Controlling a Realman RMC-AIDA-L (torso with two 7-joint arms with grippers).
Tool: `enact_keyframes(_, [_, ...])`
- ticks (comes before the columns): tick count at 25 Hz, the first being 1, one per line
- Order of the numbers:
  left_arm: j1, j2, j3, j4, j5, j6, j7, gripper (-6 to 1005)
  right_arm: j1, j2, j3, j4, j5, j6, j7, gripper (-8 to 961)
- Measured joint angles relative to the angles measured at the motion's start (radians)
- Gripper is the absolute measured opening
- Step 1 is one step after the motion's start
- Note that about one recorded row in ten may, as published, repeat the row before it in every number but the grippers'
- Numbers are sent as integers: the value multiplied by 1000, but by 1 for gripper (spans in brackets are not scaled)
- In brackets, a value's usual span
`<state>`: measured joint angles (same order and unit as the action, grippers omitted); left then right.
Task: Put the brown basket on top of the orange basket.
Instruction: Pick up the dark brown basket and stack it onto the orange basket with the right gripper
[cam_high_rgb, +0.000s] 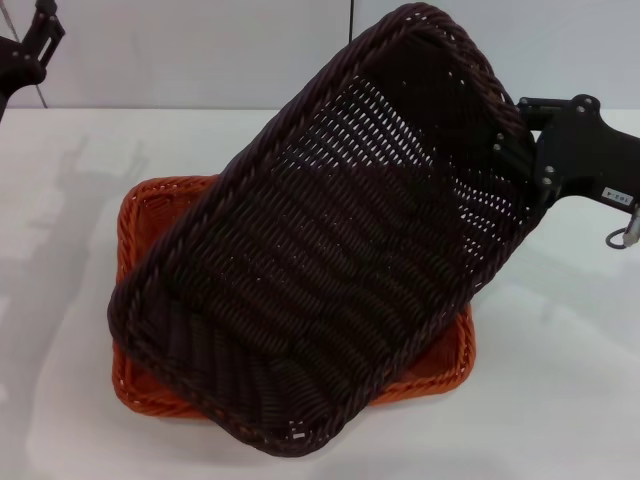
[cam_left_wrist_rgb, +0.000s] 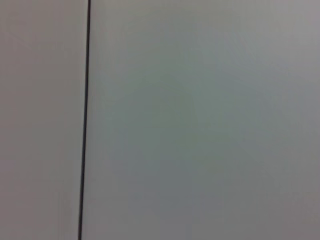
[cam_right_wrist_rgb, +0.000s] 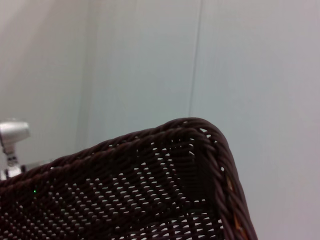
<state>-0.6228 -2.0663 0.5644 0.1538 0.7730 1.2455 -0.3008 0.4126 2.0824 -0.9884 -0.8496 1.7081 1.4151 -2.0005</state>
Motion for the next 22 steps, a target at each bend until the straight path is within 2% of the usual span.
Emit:
enact_keyframes(11, [-4,-2,14,-7,0,0,-3,832,-34,-2,2,58,52,-86,-15,160])
enact_keyframes(22, [-17,-3,35,-10,0,-23,-2,832,10,-2,-62,153,142,-90,-59,158])
